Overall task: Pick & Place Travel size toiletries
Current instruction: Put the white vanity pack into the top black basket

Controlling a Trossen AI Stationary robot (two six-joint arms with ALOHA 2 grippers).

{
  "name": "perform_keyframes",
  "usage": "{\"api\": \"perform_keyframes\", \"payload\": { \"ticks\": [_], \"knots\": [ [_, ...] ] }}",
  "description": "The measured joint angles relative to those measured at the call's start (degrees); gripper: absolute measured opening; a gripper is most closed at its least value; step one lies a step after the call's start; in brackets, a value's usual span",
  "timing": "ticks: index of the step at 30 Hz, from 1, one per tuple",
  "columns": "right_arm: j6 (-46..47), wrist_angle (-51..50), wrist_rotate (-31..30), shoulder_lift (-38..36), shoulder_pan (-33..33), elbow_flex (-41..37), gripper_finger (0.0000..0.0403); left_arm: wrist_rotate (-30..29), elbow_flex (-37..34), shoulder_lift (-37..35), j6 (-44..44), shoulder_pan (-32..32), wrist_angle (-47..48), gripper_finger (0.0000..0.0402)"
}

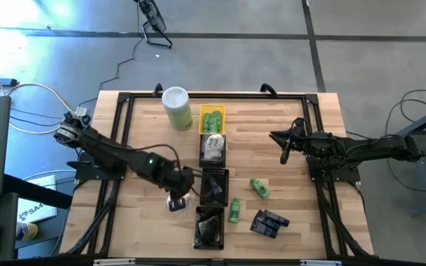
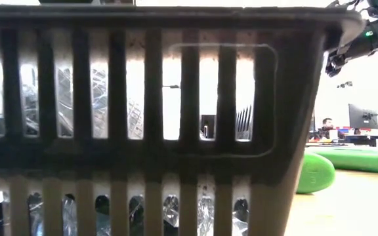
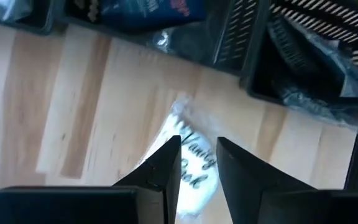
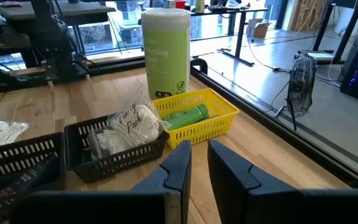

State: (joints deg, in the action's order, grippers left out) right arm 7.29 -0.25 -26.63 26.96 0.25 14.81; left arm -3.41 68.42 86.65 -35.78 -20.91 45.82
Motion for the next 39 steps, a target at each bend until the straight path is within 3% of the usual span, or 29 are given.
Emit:
{"api": "perform_keyframes", "payload": {
  "ticks": [10,21,25,31,35,39],
  "knots": [
    [0.0,0.4,0.0,0.0,0.0,0.0,0.0046,-3.9,-7.0,-4.4,-4.7,-2.9,-0.2,0.0100],
    [0.0,0.9,0.0,0.0,0.0,0.0,0.0046,-4.7,-23.7,-19.6,-14.7,-4.6,-9.4,0.0100],
    [0.0,0.9,0.0,0.0,0.0,0.0,0.0046,-5.0,-30.4,-25.1,-22.7,-7.3,-16.9,0.0100],
    [0.0,0.9,0.0,0.0,0.0,0.0,0.0046,-8.2,-39.0,-28.1,-42.4,-10.5,-26.4,0.0099],
    [0.0,0.8,0.0,0.0,0.0,0.0,0.0046,-8.8,-41.3,-27.7,-53.9,-11.9,-26.4,0.0099],
    [0.0,0.6,0.0,0.0,0.0,0.0,0.0046,-8.1,-41.6,-27.6,-59.4,-13.2,-26.6,0.0099]
  ]
}}
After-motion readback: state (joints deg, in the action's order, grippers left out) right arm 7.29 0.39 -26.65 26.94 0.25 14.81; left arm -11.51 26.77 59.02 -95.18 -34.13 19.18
